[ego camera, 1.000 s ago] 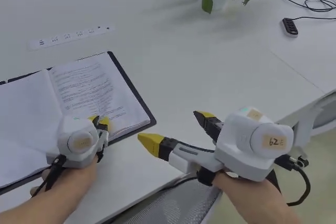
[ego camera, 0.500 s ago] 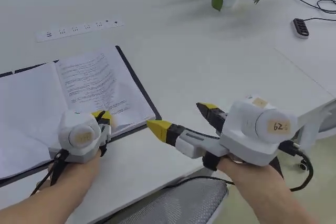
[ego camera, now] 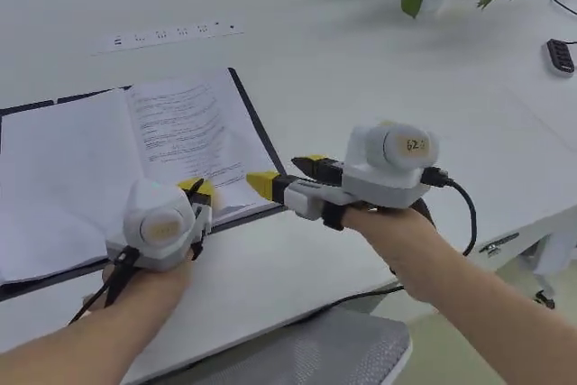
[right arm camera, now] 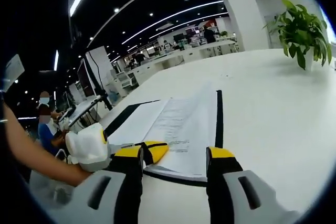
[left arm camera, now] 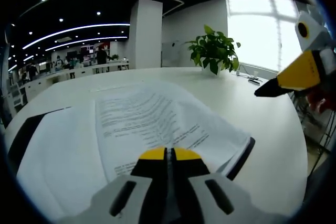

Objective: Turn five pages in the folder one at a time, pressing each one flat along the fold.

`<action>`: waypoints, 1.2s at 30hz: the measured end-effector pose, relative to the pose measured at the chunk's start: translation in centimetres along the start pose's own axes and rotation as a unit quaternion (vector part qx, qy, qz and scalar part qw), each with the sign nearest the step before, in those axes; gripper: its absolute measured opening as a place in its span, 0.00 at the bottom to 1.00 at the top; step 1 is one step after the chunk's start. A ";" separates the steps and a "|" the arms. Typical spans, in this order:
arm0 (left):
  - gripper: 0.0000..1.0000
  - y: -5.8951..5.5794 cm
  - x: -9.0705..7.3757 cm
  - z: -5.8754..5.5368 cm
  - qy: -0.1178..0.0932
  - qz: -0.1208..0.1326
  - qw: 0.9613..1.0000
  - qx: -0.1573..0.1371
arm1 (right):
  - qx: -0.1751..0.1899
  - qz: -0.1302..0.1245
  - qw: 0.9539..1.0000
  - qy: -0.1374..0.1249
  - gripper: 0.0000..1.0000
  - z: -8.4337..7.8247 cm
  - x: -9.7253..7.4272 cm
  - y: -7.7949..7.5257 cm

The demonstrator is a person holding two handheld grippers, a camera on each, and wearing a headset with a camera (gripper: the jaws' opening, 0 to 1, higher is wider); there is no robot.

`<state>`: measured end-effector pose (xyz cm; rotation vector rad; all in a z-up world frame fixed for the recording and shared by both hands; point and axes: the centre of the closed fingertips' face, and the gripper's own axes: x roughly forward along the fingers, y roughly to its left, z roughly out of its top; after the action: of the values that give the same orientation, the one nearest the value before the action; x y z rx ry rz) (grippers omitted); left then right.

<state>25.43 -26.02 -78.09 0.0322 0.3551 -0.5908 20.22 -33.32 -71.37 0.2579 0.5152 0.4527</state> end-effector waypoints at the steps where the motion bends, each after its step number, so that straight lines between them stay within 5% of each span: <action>1: 0.02 0.0 0.0 0.0 0.000 0.000 1.000 0.001 | 0.004 0.001 1.000 0.009 0.42 -0.4 0.4 -0.2; 6: 0.02 -0.1 0.0 0.0 -0.003 0.001 1.000 0.001 | 0.015 0.001 0.999 0.037 0.36 -1.7 2.5 -1.4; 17: 0.02 -0.1 0.0 0.0 -0.006 0.002 1.000 0.004 | 0.041 -0.011 0.998 0.050 0.32 -2.1 4.5 -3.5; 30: 0.02 -0.1 0.0 0.0 -0.007 0.003 1.000 0.008 | 0.127 -0.011 0.989 0.070 0.02 -3.6 4.2 -4.6; 36: 0.02 -0.1 0.0 0.0 -0.006 0.003 1.000 0.005 | 0.163 -0.016 0.985 0.063 0.00 -3.8 4.2 -4.5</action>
<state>25.33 -26.11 -78.11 0.0403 0.3410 -0.5863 23.06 -34.80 -77.83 0.5368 0.7168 0.3530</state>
